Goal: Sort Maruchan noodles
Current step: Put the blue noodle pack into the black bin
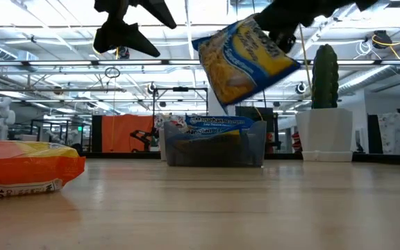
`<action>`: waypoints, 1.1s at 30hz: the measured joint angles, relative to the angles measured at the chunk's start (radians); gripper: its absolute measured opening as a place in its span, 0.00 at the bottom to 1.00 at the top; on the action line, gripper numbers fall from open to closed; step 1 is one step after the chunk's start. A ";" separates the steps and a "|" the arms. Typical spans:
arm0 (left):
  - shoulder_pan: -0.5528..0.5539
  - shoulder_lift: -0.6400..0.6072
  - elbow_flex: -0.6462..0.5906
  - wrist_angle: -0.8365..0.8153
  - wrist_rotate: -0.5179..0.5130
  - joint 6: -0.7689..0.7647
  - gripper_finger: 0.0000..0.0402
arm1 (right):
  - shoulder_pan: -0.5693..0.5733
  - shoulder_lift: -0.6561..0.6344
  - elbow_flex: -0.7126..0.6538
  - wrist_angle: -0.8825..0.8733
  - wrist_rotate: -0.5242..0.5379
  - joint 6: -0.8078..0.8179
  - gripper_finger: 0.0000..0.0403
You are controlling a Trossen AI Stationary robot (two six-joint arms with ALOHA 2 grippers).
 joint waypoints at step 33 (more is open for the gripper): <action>0.119 -0.145 -0.002 -0.240 0.135 0.175 0.66 | -0.254 0.177 0.645 -0.261 0.203 0.102 0.00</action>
